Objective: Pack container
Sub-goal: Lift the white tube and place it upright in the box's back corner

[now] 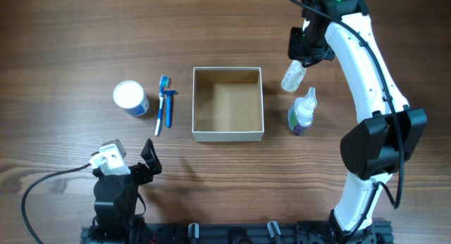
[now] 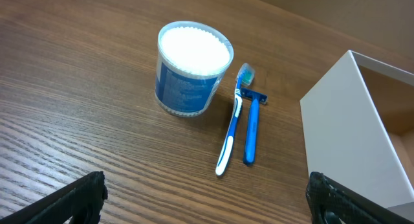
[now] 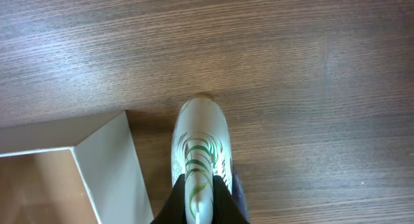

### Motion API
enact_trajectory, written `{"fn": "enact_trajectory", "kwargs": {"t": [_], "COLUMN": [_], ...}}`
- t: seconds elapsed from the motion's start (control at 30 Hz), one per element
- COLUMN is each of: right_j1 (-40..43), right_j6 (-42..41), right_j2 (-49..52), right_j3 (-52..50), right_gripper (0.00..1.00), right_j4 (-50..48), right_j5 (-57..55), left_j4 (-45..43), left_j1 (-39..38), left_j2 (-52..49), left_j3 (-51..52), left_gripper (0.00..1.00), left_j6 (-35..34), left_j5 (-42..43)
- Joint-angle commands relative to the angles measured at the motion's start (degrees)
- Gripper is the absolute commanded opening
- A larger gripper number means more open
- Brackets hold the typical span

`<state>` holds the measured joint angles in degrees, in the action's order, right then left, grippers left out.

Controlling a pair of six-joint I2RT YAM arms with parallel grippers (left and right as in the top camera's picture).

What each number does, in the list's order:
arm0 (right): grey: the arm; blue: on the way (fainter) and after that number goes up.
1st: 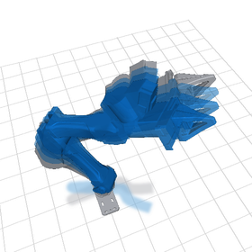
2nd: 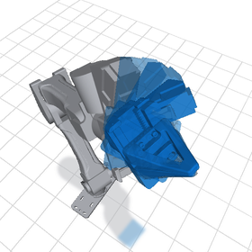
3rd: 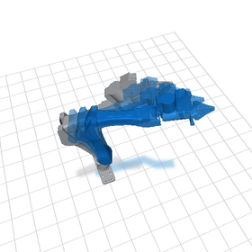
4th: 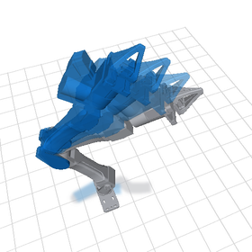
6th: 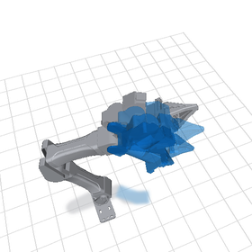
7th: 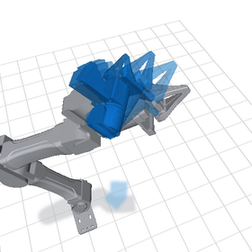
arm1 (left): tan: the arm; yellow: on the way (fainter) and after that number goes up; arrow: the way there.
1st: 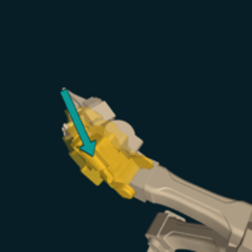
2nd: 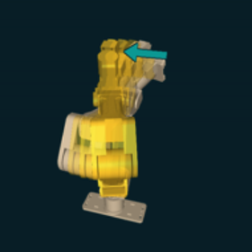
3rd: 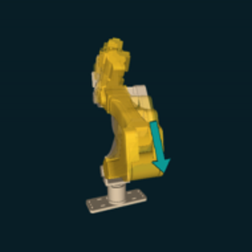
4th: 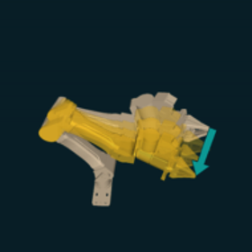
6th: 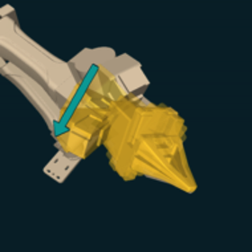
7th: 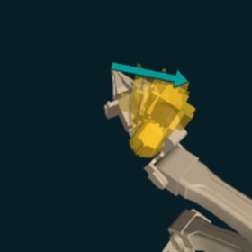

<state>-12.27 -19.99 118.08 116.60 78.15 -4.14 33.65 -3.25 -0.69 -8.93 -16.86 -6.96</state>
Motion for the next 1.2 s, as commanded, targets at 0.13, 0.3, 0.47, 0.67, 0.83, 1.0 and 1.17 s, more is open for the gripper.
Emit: {"fn": "enact_trajectory", "kwargs": {"t": [0.13, 0.3, 0.47, 0.67, 0.83, 1.0, 1.17], "right_j1": [-0.7, -3.8, -8.7, -13.4, -14.4, -14.4, -15.2], "right_j6": [1.2, 3.2, 1.8, -2.5, -2.8, -0.9, 4.0], "right_j2": [-12.2, -22.5, -27.8, -25.0, -18.0, -11.1, -6.0], "right_j3": [1.6, 1.6, 1.6, 1.6, 1.5, 1.5, 1.5], "right_gripper": [0.04, 0.04, 0.04, 0.04, 0.04, 0.04, 0.04], "right_j4": [1.3, 0.3, 1.8, 4.6, 4.3, 1.6, -2.3], "right_j5": [-1.9, -1.8, 0.3, 5.5, 5.5, 5.5, 2.9], "left_j4": [-0.1, -0.1, -0.1, -0.1, -0.1, -0.1, -0.1], "left_j1": [0.4, 0.4, 0.4, 0.4, 0.4, 0.4, 0.4], "left_j2": [0.5, 0.5, 0.5, 0.5, 0.5, 0.5, 0.5], "left_j3": [0.1, 0.1, 0.1, 0.1, 0.1, 0.1, 0.1], "left_gripper": [1.0, 1.0, 1.0, 1.0, 1.0, 1.0, 1.0], "left_j6": [-0.3, -0.3, -0.3, -0.3, -0.3, -0.3, -0.3], "left_j5": [0.3, 0.3, 0.3, 0.3, 0.3, 0.3, 0.3]}}
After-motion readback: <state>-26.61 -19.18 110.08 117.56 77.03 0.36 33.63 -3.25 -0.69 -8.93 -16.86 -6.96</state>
